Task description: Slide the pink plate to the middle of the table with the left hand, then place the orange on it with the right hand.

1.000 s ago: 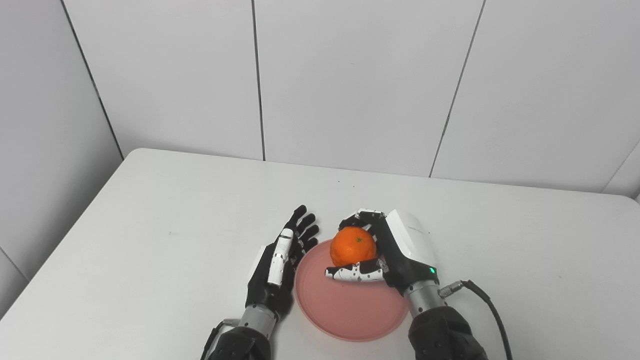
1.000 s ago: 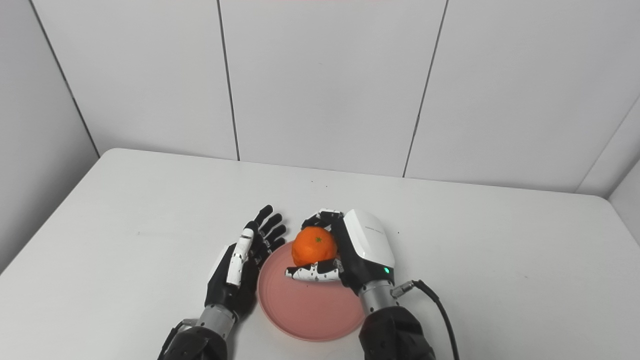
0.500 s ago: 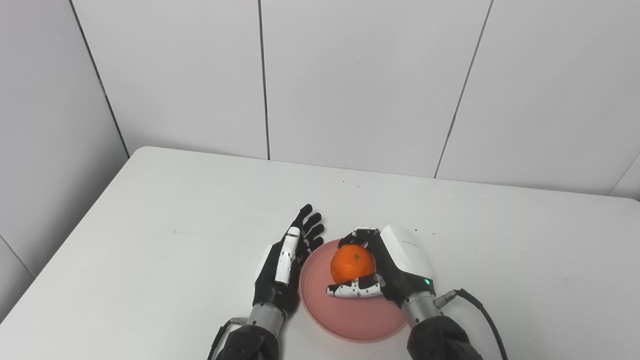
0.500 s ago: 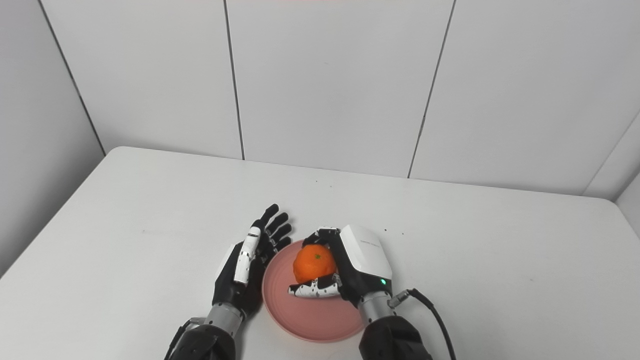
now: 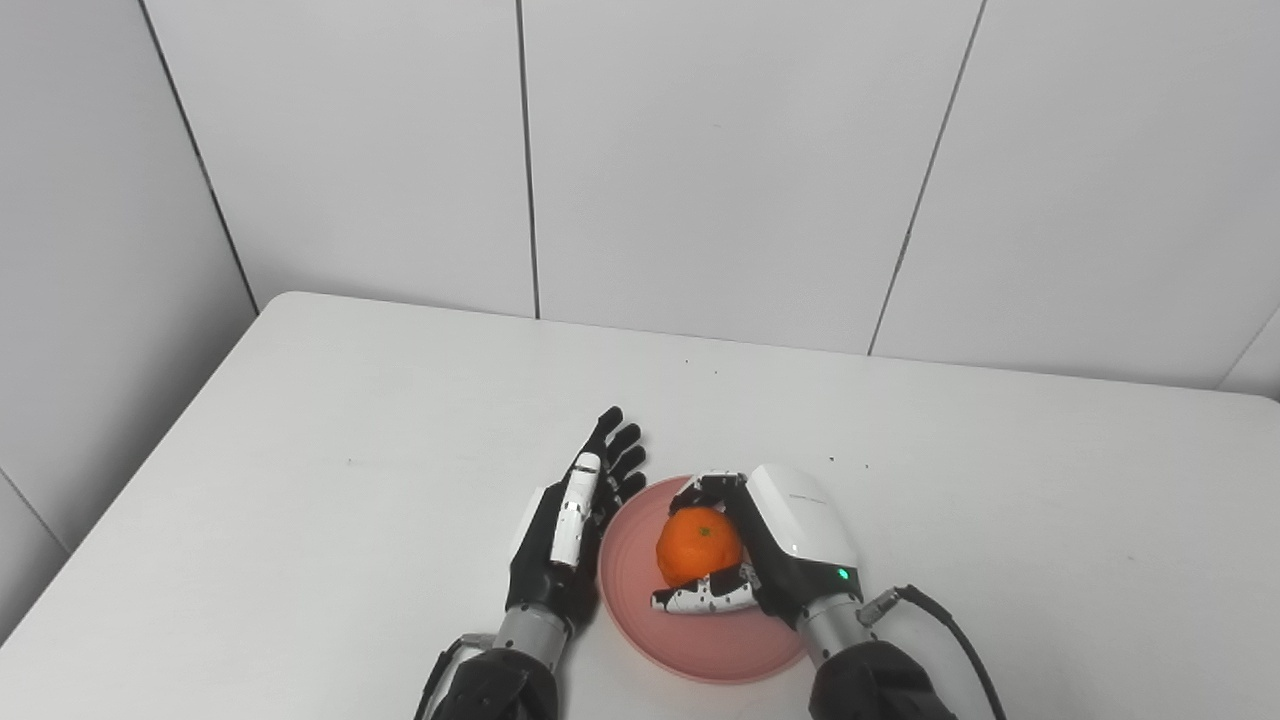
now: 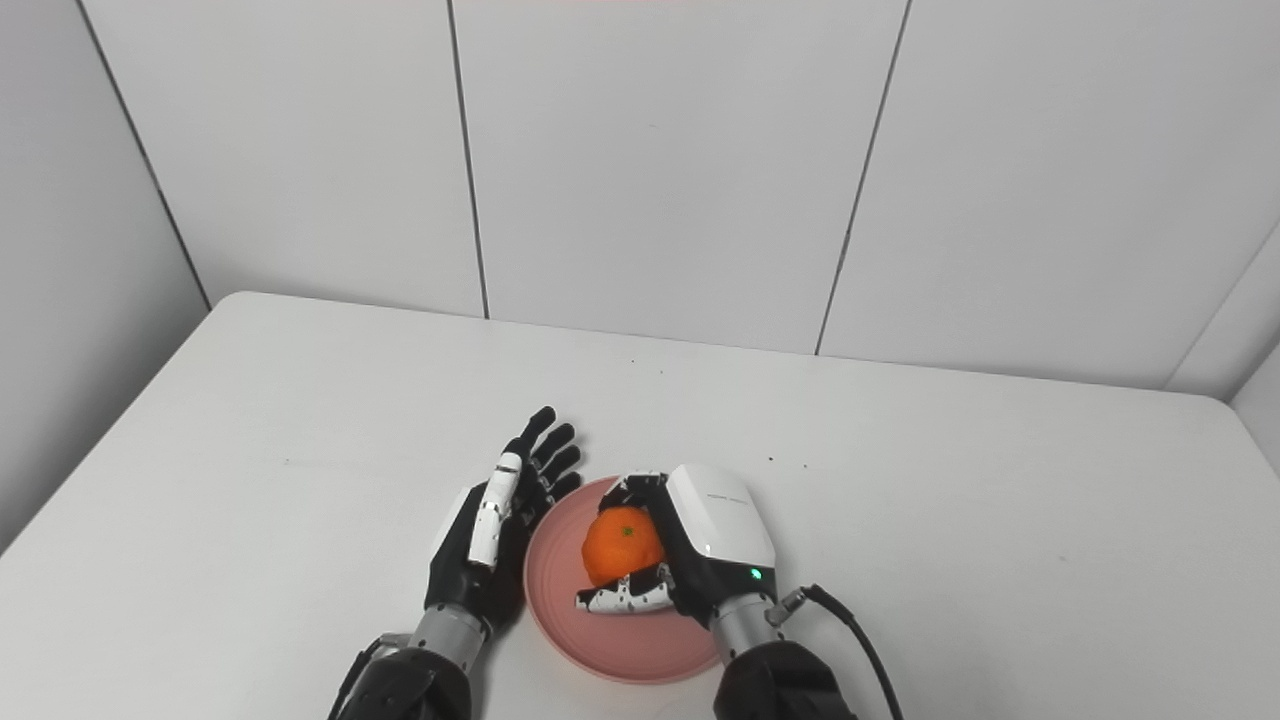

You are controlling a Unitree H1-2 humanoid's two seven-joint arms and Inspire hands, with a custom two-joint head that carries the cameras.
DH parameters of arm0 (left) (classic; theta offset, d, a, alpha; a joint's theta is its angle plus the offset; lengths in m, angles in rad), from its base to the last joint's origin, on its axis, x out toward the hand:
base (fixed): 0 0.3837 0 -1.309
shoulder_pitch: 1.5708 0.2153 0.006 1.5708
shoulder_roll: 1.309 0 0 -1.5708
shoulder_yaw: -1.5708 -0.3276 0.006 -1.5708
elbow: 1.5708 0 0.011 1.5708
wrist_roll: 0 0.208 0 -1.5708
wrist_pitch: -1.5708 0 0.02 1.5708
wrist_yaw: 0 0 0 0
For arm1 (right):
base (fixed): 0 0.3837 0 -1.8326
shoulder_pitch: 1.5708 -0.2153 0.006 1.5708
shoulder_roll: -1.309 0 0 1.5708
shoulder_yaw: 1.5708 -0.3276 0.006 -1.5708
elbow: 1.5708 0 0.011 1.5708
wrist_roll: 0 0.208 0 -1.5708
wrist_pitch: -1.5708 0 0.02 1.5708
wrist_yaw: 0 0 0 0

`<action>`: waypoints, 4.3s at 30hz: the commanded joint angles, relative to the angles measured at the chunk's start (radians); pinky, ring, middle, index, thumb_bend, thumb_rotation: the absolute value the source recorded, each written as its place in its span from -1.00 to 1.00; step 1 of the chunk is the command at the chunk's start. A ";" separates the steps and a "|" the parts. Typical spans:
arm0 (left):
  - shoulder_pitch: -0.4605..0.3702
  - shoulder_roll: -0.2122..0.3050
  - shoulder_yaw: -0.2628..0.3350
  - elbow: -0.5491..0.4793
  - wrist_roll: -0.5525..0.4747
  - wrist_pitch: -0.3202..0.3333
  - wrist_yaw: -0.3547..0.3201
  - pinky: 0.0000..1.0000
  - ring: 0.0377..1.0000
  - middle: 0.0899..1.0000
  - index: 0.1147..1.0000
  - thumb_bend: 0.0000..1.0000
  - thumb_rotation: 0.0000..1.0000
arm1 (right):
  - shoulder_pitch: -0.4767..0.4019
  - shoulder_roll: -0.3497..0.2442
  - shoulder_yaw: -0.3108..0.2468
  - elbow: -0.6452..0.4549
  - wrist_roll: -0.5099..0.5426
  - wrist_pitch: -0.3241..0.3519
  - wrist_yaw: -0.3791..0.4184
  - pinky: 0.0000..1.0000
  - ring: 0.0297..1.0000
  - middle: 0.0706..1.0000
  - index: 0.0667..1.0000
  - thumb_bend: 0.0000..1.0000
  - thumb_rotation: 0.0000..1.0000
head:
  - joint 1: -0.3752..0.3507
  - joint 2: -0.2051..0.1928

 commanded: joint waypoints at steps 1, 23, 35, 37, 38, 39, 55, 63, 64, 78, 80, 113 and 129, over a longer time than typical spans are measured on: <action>0.015 0.000 -0.002 0.021 0.008 0.048 0.011 0.88 0.89 0.87 0.85 -0.24 1.00 | -0.024 -0.002 0.006 -0.008 -0.007 -0.050 -0.002 -0.76 -0.66 -0.50 -0.10 0.04 -0.74 | 0.001 -0.001; 0.010 0.014 -0.005 0.033 0.030 0.024 0.009 0.82 0.82 0.83 0.84 -0.25 1.00 | -0.011 -0.024 0.007 -0.028 -0.011 -0.050 0.041 0.12 0.33 0.46 0.50 0.84 -0.26 | -0.014 -0.002; 0.011 0.012 -0.001 0.036 0.027 0.018 0.013 0.81 0.83 0.84 0.84 -0.26 1.00 | -0.004 -0.040 0.011 -0.019 -0.038 -0.096 0.013 0.79 0.83 0.87 0.91 1.00 0.11 | -0.025 -0.008; 0.012 0.012 0.000 0.036 0.024 0.017 0.012 0.82 0.84 0.85 0.85 -0.26 1.00 | -0.004 -0.041 0.011 -0.019 -0.042 -0.100 0.013 0.84 0.86 0.90 0.95 1.00 0.17 | -0.027 -0.008; 0.012 0.011 0.001 0.036 0.023 0.017 0.012 0.82 0.84 0.85 0.85 -0.26 1.00 | -0.003 -0.042 0.010 -0.019 -0.040 -0.103 0.012 0.86 0.88 0.91 0.96 1.00 0.19 | -0.029 -0.008; 0.012 0.011 0.002 0.035 0.022 0.018 0.012 0.82 0.84 0.85 0.85 -0.26 1.00 | -0.003 -0.043 0.009 -0.019 -0.039 -0.106 0.012 0.89 0.90 0.94 0.98 1.00 0.22 | -0.029 -0.008; 0.026 0.021 0.000 0.037 0.029 -0.004 0.004 0.83 0.82 0.83 0.83 -0.24 1.00 | 0.023 -0.033 -0.059 -0.094 0.025 -0.235 -0.091 0.91 0.96 1.00 1.00 1.00 0.44 | -0.063 -0.042; 0.034 0.029 0.006 0.032 0.008 0.013 -0.013 0.89 0.86 0.87 0.88 -0.23 1.00 | 0.051 -0.016 -0.119 -0.154 0.126 -0.228 -0.073 0.86 0.98 1.00 1.00 1.00 0.46 | -0.093 -0.069; 0.033 0.030 0.008 0.035 0.004 0.009 -0.016 0.89 0.86 0.87 0.88 -0.24 1.00 | 0.056 -0.012 -0.127 -0.158 0.137 -0.228 -0.074 0.83 0.97 1.00 1.00 1.00 0.47 | -0.096 -0.075; 0.042 0.031 0.011 0.033 0.015 -0.037 -0.021 0.91 0.87 0.88 0.87 -0.24 1.00 | 0.138 0.049 -0.272 -0.230 0.268 -0.214 -0.109 0.87 0.98 1.00 1.00 1.00 0.57 | -0.112 -0.090; 0.046 0.031 0.010 0.019 0.022 -0.043 -0.017 0.91 0.88 0.89 0.87 -0.22 1.00 | 0.152 0.056 -0.293 -0.225 0.273 -0.208 -0.116 0.88 0.98 1.00 1.00 1.00 0.67 | -0.115 -0.089; 0.069 0.102 -0.035 -0.064 0.150 -0.185 -0.020 1.00 1.00 1.00 1.00 -0.21 1.00 | 0.243 0.176 -0.434 -0.110 0.757 -0.183 -0.072 0.99 0.98 1.00 1.00 -0.54 1.00 | -0.133 -0.088; 0.089 0.106 -0.056 -0.149 0.211 -0.139 -0.008 1.00 1.00 1.00 1.00 -0.19 1.00 | 0.245 0.176 -0.429 -0.155 0.761 -0.120 -0.079 1.00 0.97 1.00 1.00 -0.55 1.00 | -0.127 -0.093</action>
